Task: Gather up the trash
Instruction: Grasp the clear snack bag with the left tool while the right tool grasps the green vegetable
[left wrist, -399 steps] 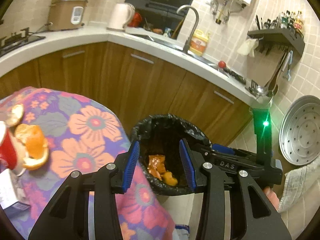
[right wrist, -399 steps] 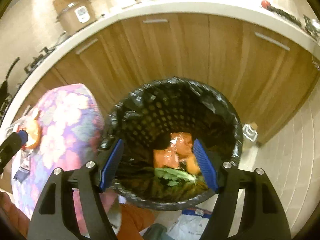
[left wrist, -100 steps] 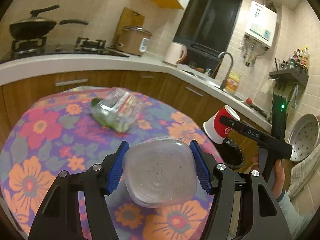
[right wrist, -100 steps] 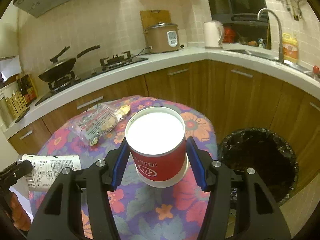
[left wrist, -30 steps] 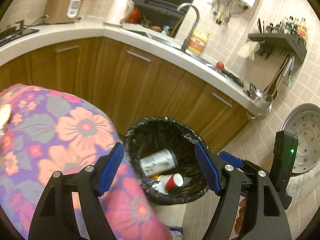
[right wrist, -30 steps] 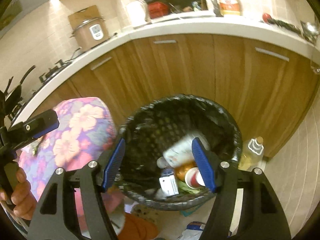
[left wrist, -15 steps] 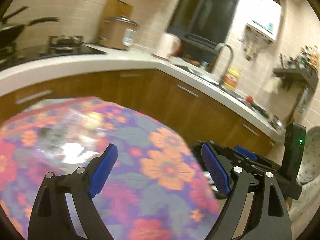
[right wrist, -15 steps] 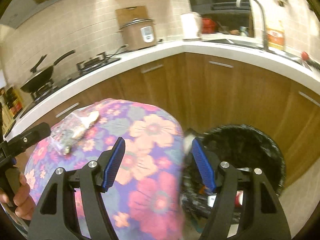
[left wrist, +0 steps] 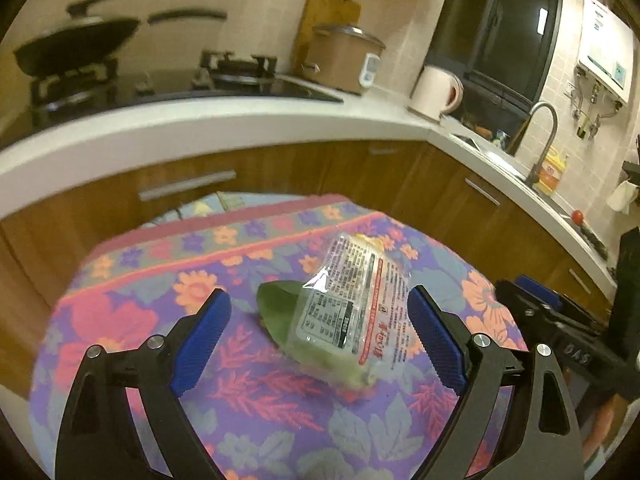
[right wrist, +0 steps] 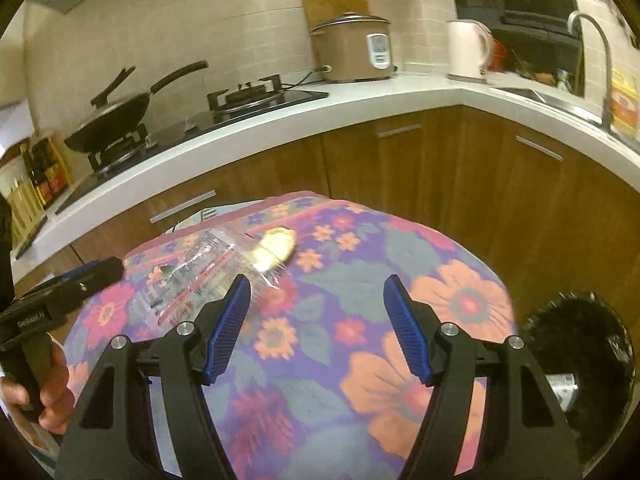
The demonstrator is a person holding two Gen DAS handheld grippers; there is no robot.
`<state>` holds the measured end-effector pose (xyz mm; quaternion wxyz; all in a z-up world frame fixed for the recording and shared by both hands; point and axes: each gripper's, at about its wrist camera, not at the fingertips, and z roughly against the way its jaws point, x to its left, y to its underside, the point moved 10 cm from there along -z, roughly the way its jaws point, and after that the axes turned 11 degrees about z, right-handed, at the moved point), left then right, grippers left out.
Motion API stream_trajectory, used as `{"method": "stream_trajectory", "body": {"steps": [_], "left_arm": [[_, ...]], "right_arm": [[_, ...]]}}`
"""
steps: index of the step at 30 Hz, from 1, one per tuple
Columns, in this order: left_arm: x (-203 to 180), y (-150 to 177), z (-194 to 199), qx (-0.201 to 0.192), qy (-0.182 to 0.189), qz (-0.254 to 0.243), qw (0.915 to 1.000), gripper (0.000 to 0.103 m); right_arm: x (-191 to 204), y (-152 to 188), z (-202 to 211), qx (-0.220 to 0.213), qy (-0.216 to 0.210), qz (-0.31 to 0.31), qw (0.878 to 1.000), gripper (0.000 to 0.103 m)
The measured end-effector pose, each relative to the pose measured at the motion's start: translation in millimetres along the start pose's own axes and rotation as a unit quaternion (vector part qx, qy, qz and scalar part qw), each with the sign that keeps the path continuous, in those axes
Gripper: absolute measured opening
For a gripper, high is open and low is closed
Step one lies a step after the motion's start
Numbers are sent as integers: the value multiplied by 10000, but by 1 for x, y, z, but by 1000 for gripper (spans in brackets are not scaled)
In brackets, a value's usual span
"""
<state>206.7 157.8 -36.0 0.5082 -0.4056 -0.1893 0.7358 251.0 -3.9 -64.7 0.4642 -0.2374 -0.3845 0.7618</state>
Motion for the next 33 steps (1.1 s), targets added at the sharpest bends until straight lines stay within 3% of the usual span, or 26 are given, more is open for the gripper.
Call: {"method": "stream_trajectory", "body": {"steps": [8,11,14,16,18,23,24,26,33], "left_arm": [[-17,19,-30,153,-21,-783,9968,87],[-21,27,-41,296,-47,-885,9956,87],[-19,33,-51,350,-114,-894,9953,86],[-19,37,-56,394,-214,-917,9948,78],[-16,41,-64,488,-391,-974,9933,52],[-13,41,-60,402,-434,-921,9940,39],[-13,40,-56,357,-394,-886,9946,27],[-12,36,-49,337,-211,-706,9967,14],[7,22,-10,24,95,-157,9998,9]], "right_arm": [[5,13,-30,87,-149,-118,9998,65],[4,23,-36,191,-171,-136,9996,65],[4,19,-31,16,-152,-116,9998,65],[3,20,-31,16,-157,-129,9998,65],[1,19,-29,-56,-131,-163,9998,65],[-4,20,-29,-57,-81,-248,9996,65],[-4,20,-28,-68,-67,-240,9997,65],[-2,19,-27,-83,-60,-191,9998,65],[39,25,-34,295,-451,378,9978,65]]}}
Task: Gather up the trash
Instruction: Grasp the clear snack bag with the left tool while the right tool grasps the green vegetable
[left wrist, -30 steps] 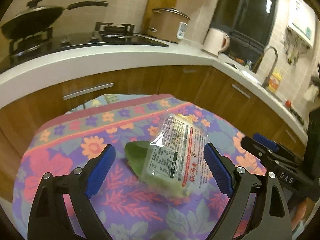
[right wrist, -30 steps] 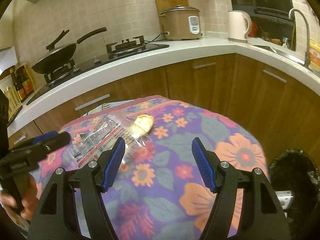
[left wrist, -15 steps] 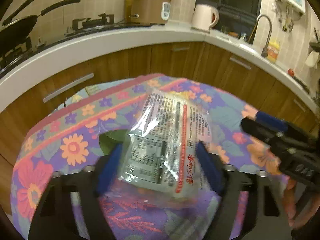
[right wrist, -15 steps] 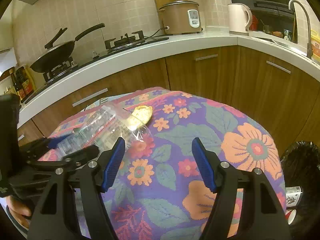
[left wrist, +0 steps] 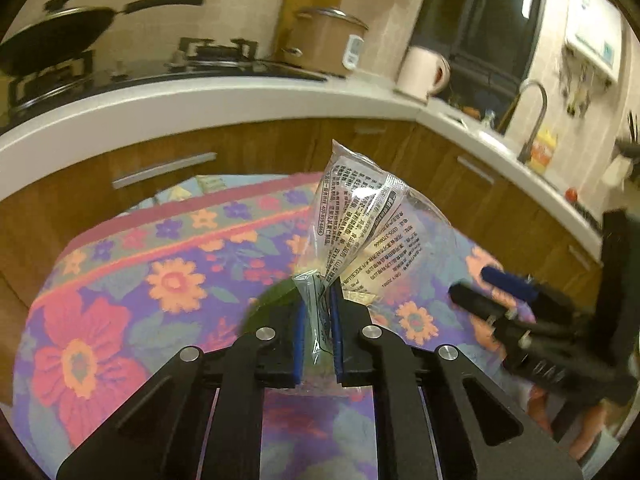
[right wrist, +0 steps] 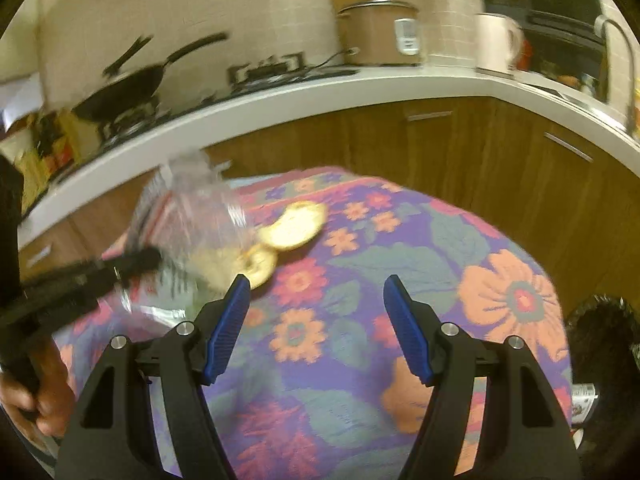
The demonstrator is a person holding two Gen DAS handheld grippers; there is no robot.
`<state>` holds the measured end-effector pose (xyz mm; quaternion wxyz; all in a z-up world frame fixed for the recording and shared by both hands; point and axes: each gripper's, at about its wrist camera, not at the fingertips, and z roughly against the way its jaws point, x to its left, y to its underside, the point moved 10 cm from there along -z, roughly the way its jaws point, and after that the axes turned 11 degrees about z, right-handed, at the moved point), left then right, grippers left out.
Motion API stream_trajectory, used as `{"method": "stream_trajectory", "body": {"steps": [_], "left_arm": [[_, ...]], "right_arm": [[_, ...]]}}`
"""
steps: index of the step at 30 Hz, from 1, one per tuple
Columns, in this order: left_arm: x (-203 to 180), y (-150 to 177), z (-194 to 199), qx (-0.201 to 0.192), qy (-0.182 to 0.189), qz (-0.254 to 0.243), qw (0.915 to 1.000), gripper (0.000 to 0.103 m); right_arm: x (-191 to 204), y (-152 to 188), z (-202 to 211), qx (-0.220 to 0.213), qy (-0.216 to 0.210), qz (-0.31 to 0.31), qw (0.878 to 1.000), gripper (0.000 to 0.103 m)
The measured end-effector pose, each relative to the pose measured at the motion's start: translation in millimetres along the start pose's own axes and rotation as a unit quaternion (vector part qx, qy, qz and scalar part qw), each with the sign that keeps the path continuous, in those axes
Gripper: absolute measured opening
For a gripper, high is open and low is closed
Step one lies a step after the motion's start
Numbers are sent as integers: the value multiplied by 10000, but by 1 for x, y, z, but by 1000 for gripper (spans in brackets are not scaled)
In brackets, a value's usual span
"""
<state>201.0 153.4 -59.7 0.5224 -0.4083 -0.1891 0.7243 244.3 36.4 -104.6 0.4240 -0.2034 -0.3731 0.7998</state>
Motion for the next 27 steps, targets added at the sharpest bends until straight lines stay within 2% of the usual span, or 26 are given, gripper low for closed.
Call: {"method": "stream_trajectory", "body": {"steps": [2,5,7,10,13,16,21,23,27], "left_arm": [[10,-3,10,-58,21,131,9999,8],[40,-6,30,-271,-250,359,9987,8],[52,-5,38,-305,-291,503,9978,8],[69,-1,44,-221,-118,824,9963,9],[83,0,52,-148,402,1316,9904,13],[98,-4,58,-229,382,1449,9884,17],[107,-4,63,-190,943,1933,9764,29],[113,-3,63,-180,927,2028,9747,29],[118,-1,60,-131,1108,2246,9680,29]], "right_arm": [[21,4,-7,231,-273,153,9992,65],[55,6,-19,497,-541,539,9958,65],[76,8,-30,680,-707,784,9921,65],[96,7,-42,809,-926,937,9880,65],[110,2,-43,776,-1246,997,9841,65],[123,2,-47,806,-1341,1283,9793,65],[155,1,-60,960,-1639,1978,9617,65],[167,0,-67,978,-1722,2290,9531,65],[182,-8,-82,1009,-1797,2605,9432,65]]}}
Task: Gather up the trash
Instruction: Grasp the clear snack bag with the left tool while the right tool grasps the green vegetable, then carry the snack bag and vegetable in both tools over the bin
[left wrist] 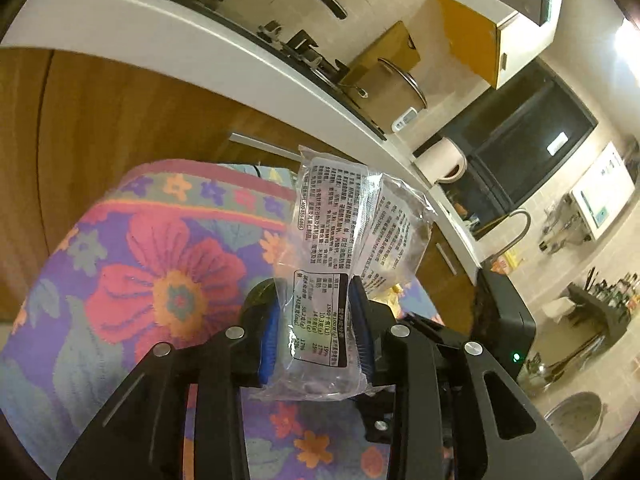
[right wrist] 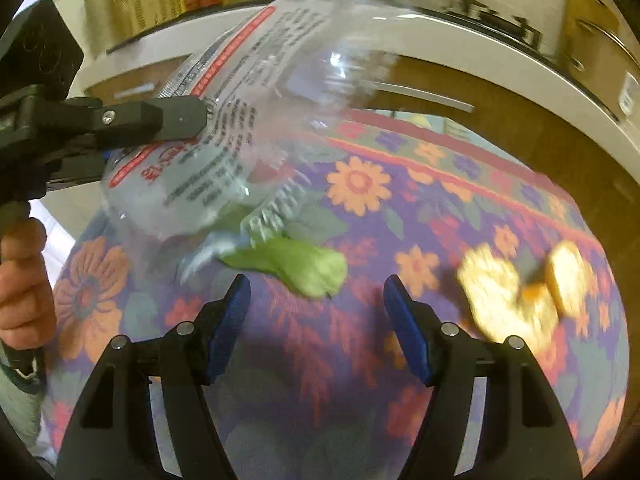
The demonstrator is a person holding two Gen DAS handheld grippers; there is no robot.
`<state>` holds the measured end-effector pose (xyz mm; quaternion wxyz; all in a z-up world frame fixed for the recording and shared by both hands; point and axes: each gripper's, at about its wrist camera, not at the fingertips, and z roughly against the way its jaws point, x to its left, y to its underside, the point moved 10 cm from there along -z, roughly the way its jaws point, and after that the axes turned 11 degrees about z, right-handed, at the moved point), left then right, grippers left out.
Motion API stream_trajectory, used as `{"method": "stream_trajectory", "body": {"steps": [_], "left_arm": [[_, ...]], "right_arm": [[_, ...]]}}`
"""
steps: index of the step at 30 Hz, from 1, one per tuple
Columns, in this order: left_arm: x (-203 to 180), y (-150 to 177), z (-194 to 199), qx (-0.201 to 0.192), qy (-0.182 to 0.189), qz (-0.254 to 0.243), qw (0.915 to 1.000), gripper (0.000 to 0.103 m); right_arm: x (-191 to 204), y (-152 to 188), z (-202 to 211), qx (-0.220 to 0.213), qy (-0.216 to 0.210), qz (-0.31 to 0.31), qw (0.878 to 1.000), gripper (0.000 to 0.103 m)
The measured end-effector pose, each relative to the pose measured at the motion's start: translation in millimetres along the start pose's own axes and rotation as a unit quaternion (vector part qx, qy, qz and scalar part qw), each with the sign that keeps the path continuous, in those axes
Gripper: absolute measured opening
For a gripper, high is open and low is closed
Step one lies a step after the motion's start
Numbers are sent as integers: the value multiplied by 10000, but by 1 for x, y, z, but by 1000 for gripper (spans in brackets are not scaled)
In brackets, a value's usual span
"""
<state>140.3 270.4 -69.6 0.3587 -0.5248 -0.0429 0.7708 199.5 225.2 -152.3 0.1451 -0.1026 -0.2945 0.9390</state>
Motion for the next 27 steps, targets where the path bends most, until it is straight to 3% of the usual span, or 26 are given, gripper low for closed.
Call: {"method": "stream_trajectory", "body": {"steps": [6,10,15,16,21,27], "left_arm": [[6,-2,0,-31,1,66,10000,29],[13,-7,4,-120,7,250,9996,33],[18,-7,12,-187,-38,346,9992,34],[17,-6,16,-207,-8,356,9992,34],[14,-4,32,-302,-2,316,9990,34],[10,19,37,-163,-59,163,9997,32]], "right_arm": [[-4,-11,-19,127,-215,53,9997,64],[4,-10,-16,73,-89,265,9996,35],[8,0,-5,45,-46,209,9998,19],[10,5,-1,63,-45,178,9998,9],[14,34,24,89,270,-28,9996,8],[7,82,82,-102,522,-905,9945,8]]}}
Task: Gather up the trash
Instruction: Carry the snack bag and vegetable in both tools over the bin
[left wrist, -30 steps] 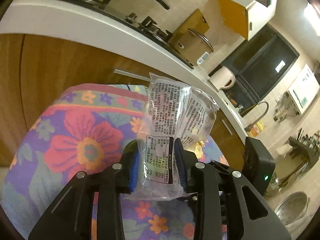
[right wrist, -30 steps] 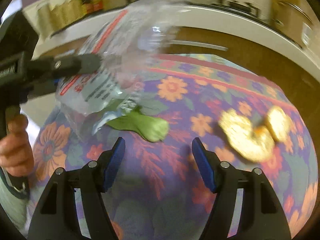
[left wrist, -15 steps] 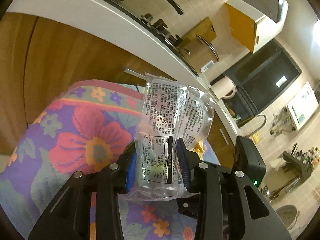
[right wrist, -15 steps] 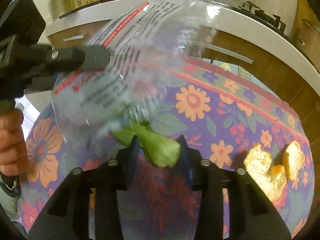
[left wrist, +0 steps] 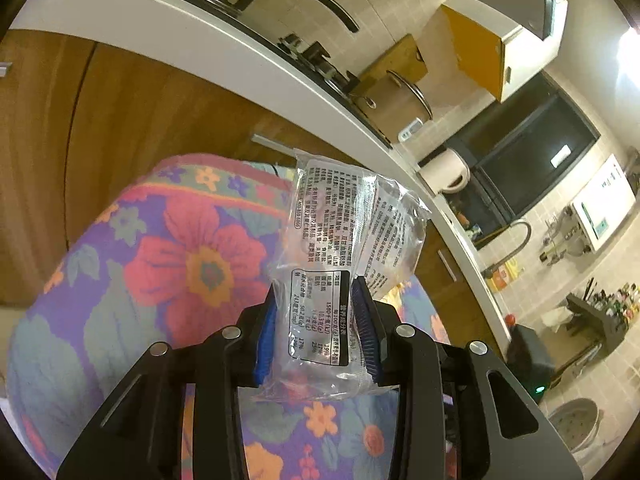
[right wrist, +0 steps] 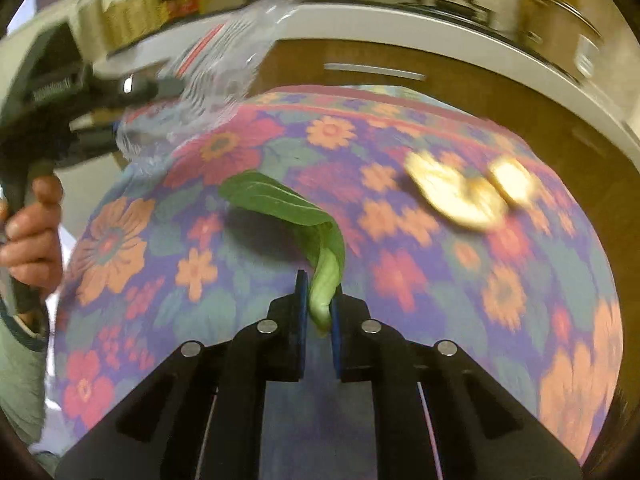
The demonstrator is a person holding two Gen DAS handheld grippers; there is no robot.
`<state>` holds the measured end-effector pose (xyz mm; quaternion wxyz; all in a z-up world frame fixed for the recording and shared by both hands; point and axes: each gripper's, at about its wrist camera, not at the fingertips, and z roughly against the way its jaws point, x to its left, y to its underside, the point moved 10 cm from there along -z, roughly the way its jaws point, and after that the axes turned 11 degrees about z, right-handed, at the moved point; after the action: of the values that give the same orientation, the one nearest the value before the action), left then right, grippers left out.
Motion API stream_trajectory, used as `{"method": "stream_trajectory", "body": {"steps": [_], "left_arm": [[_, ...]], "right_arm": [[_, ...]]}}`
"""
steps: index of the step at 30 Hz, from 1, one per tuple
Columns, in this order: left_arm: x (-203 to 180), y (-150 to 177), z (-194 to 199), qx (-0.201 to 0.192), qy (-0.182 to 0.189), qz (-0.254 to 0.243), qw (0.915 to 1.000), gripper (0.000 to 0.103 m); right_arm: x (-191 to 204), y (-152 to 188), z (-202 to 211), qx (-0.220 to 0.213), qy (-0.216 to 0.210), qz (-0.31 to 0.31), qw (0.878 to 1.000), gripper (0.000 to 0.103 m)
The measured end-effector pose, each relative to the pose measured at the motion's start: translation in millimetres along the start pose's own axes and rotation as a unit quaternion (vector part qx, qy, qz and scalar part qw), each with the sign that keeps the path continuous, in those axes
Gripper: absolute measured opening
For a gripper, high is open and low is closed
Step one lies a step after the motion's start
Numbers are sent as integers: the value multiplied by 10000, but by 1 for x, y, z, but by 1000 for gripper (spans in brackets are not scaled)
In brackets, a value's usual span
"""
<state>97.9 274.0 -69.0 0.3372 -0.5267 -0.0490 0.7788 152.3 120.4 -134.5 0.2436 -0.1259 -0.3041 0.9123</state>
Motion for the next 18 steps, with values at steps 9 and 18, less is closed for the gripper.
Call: {"method": "stream_trajectory", "body": {"steps": [9,18], "left_arm": [[-53,68,-28,559,179,-664,9961,17],[-124,144,-75,1192,433,-1385,9822,17]], "right_arm": [[-40,51,75,-531,464,-863,9938,8],[-89,129,145,-1005,915,-1531,9788,8]]}}
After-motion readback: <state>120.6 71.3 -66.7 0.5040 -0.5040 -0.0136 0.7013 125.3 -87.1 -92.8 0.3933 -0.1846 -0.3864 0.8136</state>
